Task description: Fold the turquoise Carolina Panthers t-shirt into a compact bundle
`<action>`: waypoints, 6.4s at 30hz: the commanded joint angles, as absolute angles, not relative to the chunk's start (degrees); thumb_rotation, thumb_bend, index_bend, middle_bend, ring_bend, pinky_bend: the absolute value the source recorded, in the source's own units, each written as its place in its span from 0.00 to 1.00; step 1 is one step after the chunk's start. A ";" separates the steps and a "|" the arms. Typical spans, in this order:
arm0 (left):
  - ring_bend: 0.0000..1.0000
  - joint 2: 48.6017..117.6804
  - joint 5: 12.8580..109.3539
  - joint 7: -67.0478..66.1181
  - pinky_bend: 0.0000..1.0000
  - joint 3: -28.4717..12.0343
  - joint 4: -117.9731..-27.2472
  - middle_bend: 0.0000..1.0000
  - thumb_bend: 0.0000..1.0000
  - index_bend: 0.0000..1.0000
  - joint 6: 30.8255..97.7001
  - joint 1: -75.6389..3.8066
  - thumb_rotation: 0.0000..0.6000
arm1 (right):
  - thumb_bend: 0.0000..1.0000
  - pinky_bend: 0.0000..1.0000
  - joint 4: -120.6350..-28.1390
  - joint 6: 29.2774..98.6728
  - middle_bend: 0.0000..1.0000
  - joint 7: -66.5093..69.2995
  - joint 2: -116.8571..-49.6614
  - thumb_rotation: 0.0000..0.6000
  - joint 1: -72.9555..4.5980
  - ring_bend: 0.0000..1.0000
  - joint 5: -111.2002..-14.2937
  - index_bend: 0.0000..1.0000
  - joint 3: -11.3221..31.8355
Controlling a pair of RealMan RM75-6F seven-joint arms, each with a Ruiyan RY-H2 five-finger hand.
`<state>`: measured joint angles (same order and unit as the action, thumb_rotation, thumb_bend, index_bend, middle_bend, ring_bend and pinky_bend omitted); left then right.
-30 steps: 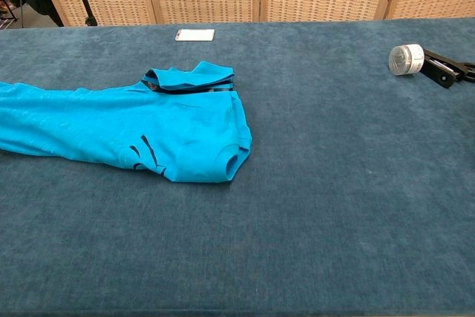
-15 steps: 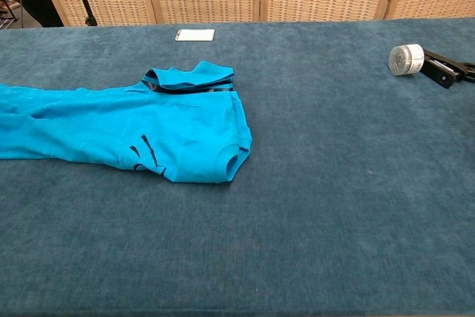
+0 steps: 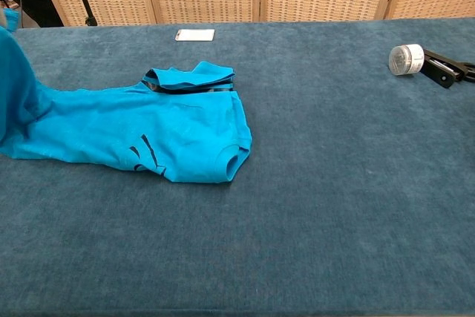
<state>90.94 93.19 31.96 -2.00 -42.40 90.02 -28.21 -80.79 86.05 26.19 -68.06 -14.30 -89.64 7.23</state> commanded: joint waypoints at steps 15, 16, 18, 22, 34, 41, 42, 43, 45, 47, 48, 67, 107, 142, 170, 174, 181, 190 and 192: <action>0.00 100.89 99.60 9.90 0.00 -2.49 -54.64 0.00 0.63 0.78 82.05 -39.83 1.00 | 0.00 0.01 -80.82 86.14 0.00 26.72 -67.85 1.00 -14.19 0.00 -89.69 0.00 7.25; 0.00 101.41 99.61 9.51 0.00 -2.48 -54.47 0.00 0.63 0.78 81.96 -39.91 1.00 | 0.00 0.01 -80.82 86.14 0.00 26.72 -67.85 1.00 -14.20 0.00 -89.68 0.00 7.26; 0.00 102.74 99.66 8.52 0.00 -2.32 -53.91 0.00 0.63 0.78 81.52 -40.13 1.00 | 0.00 0.01 -80.78 86.10 0.00 26.68 -67.87 1.00 -14.20 0.00 -89.68 0.00 7.25; 0.00 105.78 99.58 6.40 0.00 -1.89 -52.74 0.00 0.63 0.78 80.39 -40.47 1.00 | 0.00 0.01 -80.77 86.03 0.00 26.59 -67.94 1.00 -14.23 0.00 -89.74 0.00 7.19; 0.00 109.30 98.63 7.27 0.00 1.02 -51.74 0.00 0.60 0.78 76.00 -39.59 1.00 | 0.00 0.01 -80.74 86.10 0.00 26.64 -67.93 1.00 -14.20 0.00 -89.89 0.00 7.14; 0.00 110.55 94.98 5.69 0.00 0.54 -53.52 0.00 0.39 0.36 70.60 -39.10 1.00 | 0.00 0.01 -80.76 86.09 0.00 26.65 -67.93 1.00 -14.14 0.00 -89.78 0.00 7.13; 0.00 110.12 94.51 5.23 0.00 0.28 -54.39 0.00 0.31 0.19 70.19 -39.05 1.00 | 0.00 0.01 -80.72 86.06 0.00 26.73 -67.90 1.00 -14.14 0.00 -89.75 0.00 7.14; 0.00 109.52 93.83 4.74 0.00 -0.23 -55.57 0.00 0.27 0.11 69.97 -38.91 1.00 | 0.00 0.01 -80.67 86.02 0.00 26.79 -67.88 1.00 -14.15 0.00 -89.70 0.00 7.17; 0.00 108.17 92.96 4.64 0.00 -0.97 -57.85 0.00 0.13 0.00 69.84 -38.72 1.00 | 0.00 0.01 -80.59 85.93 0.00 26.87 -67.87 1.00 -14.18 0.00 -89.65 0.00 7.18; 0.00 106.20 92.29 4.96 0.00 -1.74 -60.80 0.00 0.04 0.00 70.12 -38.52 1.00 | 0.00 0.01 -80.53 85.87 0.00 26.97 -67.86 1.00 -14.19 0.00 -89.60 0.00 7.20; 0.00 104.47 92.15 5.41 0.00 -2.22 -63.12 0.00 0.01 0.00 70.57 -38.44 1.00 | 0.00 0.01 -80.52 85.83 0.00 27.03 -67.84 1.00 -14.21 0.00 -89.57 0.00 7.21; 0.00 100.70 80.76 1.09 0.00 -12.97 -59.95 0.00 0.00 0.00 60.68 -44.92 1.00 | 0.00 0.01 -79.68 84.32 0.00 26.97 -68.30 1.00 -14.63 0.00 -88.56 0.00 7.33; 0.00 116.03 77.11 15.68 0.00 -13.39 -24.74 0.00 0.13 0.04 52.36 -51.94 1.00 | 0.00 0.01 -76.33 80.16 0.00 27.07 -69.89 1.00 -15.88 0.00 -85.88 0.00 7.83; 0.00 123.03 74.46 17.78 0.00 -15.50 -11.66 0.00 0.36 0.47 46.83 -57.50 1.00 | 0.00 0.01 -75.71 79.66 0.00 27.82 -69.86 1.00 -15.99 0.00 -85.53 0.00 8.04; 0.00 118.37 70.77 22.58 0.00 -19.25 -13.76 0.00 0.25 0.00 46.23 -60.40 1.00 | 0.00 0.01 -75.22 78.85 0.00 28.44 -69.87 1.00 -16.21 0.00 -85.15 0.00 8.13; 0.00 114.90 75.26 26.05 0.00 -15.32 -18.66 0.00 0.22 0.00 50.37 -58.56 1.00 | 0.00 0.01 -75.44 79.05 0.00 28.34 -69.81 1.00 -16.16 0.00 -85.32 0.00 8.08; 0.00 102.31 79.52 20.90 0.00 -9.55 -40.29 0.00 0.20 0.00 43.65 -58.18 1.00 | 0.00 0.01 -75.96 79.72 0.00 28.65 -69.43 1.00 -15.93 0.00 -85.48 0.00 8.21; 0.00 96.80 71.62 5.76 0.00 -10.95 -57.22 0.00 0.20 0.00 38.37 -57.61 1.00 | 0.00 0.01 -76.12 80.09 0.00 29.89 -68.84 1.00 -15.71 0.00 -85.38 0.00 8.45; 0.00 96.47 69.97 3.03 0.00 -10.97 -58.83 0.00 0.20 0.00 38.33 -57.24 1.00 | 0.00 0.01 -76.15 80.20 0.00 30.08 -68.74 1.00 -15.64 0.00 -85.34 0.00 8.51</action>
<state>98.08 72.44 6.28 -11.03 -56.01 39.64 -57.77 -76.14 80.20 30.08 -68.74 -15.64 -85.34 8.50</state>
